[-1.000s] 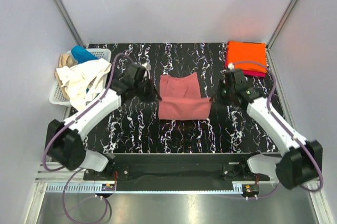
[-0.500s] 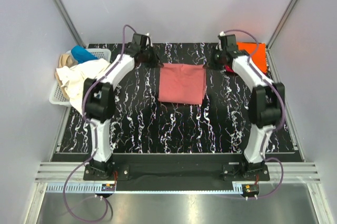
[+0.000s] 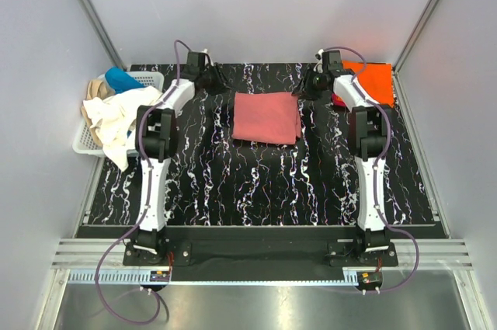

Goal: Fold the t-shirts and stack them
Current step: Fold the tshirt

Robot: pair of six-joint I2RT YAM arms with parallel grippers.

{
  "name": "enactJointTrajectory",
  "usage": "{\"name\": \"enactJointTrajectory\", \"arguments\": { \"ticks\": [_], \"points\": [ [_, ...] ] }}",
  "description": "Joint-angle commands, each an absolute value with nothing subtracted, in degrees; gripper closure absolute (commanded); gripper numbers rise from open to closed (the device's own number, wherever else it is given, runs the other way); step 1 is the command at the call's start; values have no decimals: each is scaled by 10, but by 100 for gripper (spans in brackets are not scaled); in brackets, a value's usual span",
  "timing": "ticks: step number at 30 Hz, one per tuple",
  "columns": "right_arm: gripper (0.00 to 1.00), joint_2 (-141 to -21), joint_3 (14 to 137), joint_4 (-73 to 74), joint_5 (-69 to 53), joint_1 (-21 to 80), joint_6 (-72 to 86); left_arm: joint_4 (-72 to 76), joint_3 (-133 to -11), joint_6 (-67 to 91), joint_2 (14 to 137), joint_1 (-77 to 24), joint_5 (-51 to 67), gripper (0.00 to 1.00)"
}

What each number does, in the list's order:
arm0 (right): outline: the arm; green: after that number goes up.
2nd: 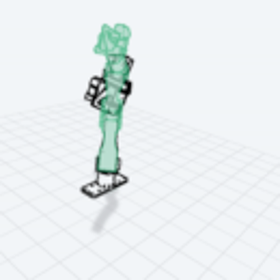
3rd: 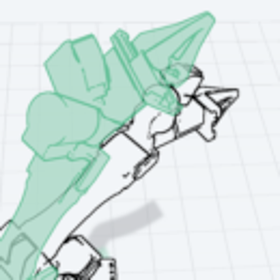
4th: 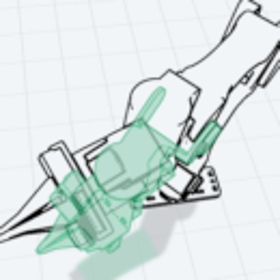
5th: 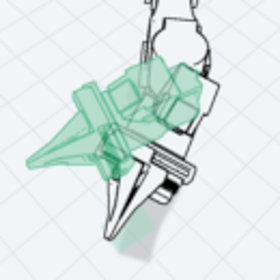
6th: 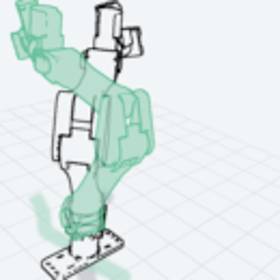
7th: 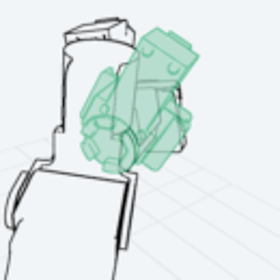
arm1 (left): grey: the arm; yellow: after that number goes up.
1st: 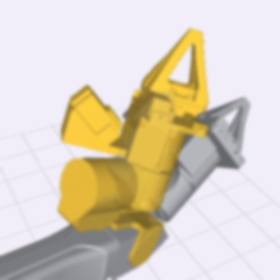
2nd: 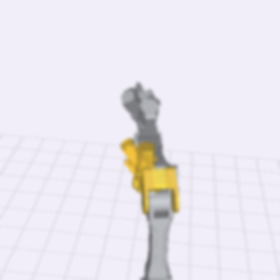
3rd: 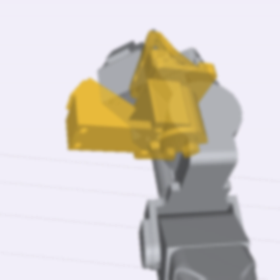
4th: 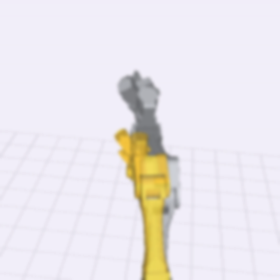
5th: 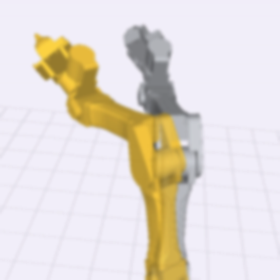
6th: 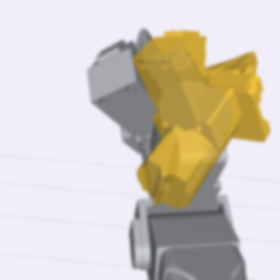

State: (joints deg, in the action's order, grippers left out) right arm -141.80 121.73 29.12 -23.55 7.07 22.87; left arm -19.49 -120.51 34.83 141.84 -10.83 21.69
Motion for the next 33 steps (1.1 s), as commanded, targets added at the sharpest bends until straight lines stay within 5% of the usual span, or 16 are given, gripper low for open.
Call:
{"name": "enactJointTrajectory", "arguments": {
  "ticks": [1, 6, 15, 21, 33],
  "points": [
    [52, -1327, 1185, 302, -249, 66, 207, -147, -1173, 317, 1312, -111, 228, 62],
    [49, -1246, 1056, 271, -279, 66, 194, -135, -1052, 293, 1218, -137, 255, 64],
    [69, -1172, 909, 195, -375, 90, 221, -98, -884, 279, 1128, -213, 261, 67],
    [77, -1229, 878, 158, -390, 90, 242, -40, -805, 281, 1153, -219, 215, 69],
    [74, -1187, 863, 168, -354, 80, 230, -88, -841, 274, 1161, -215, 188, 66]
  ]
}}
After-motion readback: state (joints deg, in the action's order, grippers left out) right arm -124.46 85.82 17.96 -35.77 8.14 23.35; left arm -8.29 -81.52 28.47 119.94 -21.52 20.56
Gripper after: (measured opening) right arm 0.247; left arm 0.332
